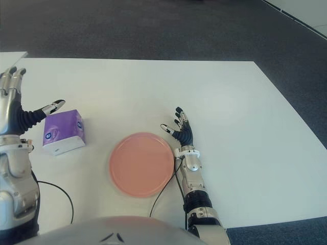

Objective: Put the tissue paper into the plate.

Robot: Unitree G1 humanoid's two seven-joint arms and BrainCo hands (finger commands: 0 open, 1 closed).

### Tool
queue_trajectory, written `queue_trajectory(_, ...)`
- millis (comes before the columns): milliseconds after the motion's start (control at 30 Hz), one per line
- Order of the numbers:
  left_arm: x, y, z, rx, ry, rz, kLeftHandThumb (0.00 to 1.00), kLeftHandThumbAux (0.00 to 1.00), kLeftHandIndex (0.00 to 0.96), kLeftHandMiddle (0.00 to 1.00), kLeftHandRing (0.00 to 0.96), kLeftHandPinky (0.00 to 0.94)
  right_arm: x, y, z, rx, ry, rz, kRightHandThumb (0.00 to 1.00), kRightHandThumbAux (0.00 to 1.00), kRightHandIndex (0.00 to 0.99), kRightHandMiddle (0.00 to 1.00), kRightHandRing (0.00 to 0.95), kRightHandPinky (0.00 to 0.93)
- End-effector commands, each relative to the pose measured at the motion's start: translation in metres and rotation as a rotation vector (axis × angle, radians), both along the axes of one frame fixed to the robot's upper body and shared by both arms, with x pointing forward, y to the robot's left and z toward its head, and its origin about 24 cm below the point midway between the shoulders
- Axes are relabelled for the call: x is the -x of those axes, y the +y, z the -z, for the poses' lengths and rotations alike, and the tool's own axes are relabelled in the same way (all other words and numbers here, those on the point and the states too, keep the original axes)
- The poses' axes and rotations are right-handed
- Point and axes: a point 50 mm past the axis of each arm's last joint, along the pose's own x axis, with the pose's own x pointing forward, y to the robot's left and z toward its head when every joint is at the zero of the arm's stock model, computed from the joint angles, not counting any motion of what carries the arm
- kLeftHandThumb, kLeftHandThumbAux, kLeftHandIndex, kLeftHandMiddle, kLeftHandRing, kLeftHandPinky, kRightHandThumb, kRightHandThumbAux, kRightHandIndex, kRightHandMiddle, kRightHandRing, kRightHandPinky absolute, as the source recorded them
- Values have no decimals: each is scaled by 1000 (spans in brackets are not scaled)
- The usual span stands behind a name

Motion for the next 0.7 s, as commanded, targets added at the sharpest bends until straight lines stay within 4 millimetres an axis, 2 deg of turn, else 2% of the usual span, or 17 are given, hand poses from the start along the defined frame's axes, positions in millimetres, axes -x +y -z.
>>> queue_trajectory(33, -10, 16, 25, -33, 469, -237, 1, 243, 0, 0, 0, 0, 38, 0, 52, -28, 285, 18, 2, 816, 0, 0, 0, 0)
queue_trajectory(200, -7, 11, 47, -31, 628, -261, 0, 224, 0, 0, 0, 0, 38, 0, 53, -30, 286, 20, 5, 815, 0, 0, 0, 0)
queue_trajectory(700, -9, 12, 56, -99, 799, -268, 0, 225, 0, 0, 0, 0, 37, -1, 54, -49, 285, 16, 8, 835, 0, 0, 0, 0)
